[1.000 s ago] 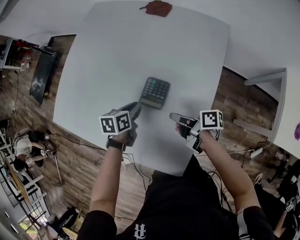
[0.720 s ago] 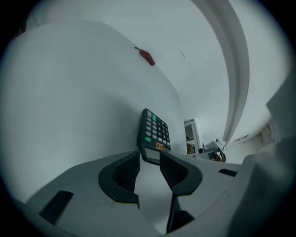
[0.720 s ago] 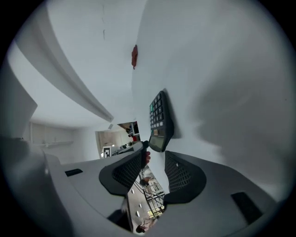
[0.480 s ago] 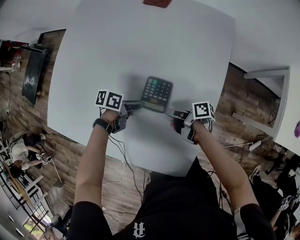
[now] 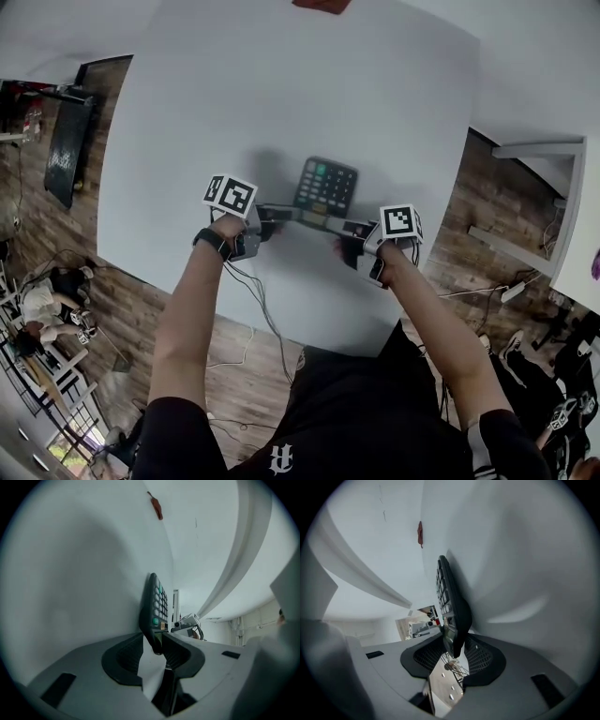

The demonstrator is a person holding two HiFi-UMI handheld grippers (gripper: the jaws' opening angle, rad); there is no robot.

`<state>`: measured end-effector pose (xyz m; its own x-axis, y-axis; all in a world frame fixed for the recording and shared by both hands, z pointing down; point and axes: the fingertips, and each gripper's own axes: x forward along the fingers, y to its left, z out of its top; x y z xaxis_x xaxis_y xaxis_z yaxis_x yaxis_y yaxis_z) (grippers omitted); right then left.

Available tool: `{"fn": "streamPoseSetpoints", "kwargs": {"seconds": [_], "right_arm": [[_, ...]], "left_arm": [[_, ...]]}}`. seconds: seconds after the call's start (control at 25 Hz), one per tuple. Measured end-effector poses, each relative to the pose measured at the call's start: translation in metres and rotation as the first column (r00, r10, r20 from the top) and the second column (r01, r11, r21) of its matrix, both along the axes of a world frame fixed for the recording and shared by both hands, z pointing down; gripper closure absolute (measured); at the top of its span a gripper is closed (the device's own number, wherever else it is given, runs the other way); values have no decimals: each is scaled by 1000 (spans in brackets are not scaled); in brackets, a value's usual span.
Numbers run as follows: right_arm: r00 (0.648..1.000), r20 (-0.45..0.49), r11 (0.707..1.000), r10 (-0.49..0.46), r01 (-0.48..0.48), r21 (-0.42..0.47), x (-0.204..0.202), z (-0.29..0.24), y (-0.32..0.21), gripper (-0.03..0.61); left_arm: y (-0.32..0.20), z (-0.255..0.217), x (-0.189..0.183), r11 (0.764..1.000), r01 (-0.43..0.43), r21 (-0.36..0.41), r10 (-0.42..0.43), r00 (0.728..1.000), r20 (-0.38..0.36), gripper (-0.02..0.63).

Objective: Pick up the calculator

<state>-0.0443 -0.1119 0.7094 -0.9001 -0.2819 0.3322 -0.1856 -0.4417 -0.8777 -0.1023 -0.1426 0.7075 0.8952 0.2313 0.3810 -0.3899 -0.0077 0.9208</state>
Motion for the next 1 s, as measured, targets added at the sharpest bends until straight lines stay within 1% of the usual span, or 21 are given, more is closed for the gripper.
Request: {"fn": "streamPoseSetpoints", "kwargs": {"seconds": [0.08, 0.16, 0.24, 0.32, 0.44, 0.68, 0.84, 1.0], "right_arm": [[999, 29, 1000, 29, -28, -9, -1, 0, 0, 434], [998, 46, 999, 46, -46, -1, -4, 0, -2, 493], [997, 54, 999, 50, -51, 16, -7, 0, -6, 516], [998, 53, 999, 45, -46, 28, -8, 0, -6, 518], [998, 49, 998, 40, -42, 43, -7, -2, -8, 520], [998, 50, 996, 33, -37, 85, -5, -21, -6, 520], [999, 45, 991, -1, -5, 137, 7, -40, -4, 520], [998, 48, 980, -40, 30, 199, 16, -72, 0, 520]], "left_arm": [[3, 2, 2, 1000, 13, -18, -13, 1000, -15, 495], [3, 3, 0, 999, 23, -27, -24, 999, -26, 497], [1, 5, -2, 1000, 22, -17, -22, 999, -28, 511], [1, 6, -4, 1000, 27, -14, -28, 999, -32, 514], [1, 3, -4, 998, 62, -10, -63, 997, -49, 518], [2, -18, -2, 990, 126, 61, -122, 991, -62, 520], [6, -38, 8, 980, 161, 115, -152, 985, -78, 520], [13, -71, 17, 967, 184, 175, -169, 981, -93, 519]]}}
